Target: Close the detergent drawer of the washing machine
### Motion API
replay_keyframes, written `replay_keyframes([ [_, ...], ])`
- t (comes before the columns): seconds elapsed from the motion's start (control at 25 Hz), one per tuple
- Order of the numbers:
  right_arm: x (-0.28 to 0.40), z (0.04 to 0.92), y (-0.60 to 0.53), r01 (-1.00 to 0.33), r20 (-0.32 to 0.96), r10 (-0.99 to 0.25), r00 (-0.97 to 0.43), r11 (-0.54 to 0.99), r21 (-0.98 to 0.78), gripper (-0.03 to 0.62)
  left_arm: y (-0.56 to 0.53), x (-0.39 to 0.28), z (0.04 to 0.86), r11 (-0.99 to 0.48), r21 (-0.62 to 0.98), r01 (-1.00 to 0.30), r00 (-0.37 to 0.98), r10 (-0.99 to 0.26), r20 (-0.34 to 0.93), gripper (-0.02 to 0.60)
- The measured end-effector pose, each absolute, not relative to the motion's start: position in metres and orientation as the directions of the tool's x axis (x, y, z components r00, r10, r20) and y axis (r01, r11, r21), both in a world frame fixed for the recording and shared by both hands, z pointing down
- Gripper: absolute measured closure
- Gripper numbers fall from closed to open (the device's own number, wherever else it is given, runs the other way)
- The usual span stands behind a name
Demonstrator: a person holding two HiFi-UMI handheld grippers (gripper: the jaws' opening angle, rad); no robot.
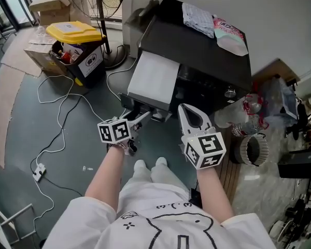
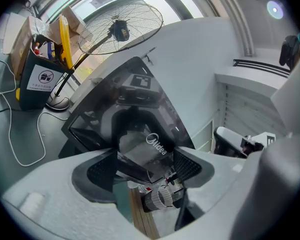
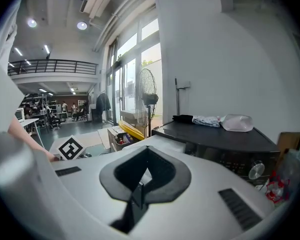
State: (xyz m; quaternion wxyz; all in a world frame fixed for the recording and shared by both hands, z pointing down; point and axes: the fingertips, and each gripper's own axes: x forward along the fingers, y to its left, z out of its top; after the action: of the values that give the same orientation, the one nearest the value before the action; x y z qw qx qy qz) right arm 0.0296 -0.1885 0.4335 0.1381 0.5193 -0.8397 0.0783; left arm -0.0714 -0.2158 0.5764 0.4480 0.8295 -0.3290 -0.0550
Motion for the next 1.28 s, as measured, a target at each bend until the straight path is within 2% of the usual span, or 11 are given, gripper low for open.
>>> replay_keyframes([
  [1.28, 0.044, 0.436, -0.224, -0.892, 0.351, -0.842, -0.411, 0.45, 0.035, 0.595, -0.245, -0.059, 0.57, -0.352, 0.789, -0.504, 0.78, -0.578, 0.241, 0.245],
])
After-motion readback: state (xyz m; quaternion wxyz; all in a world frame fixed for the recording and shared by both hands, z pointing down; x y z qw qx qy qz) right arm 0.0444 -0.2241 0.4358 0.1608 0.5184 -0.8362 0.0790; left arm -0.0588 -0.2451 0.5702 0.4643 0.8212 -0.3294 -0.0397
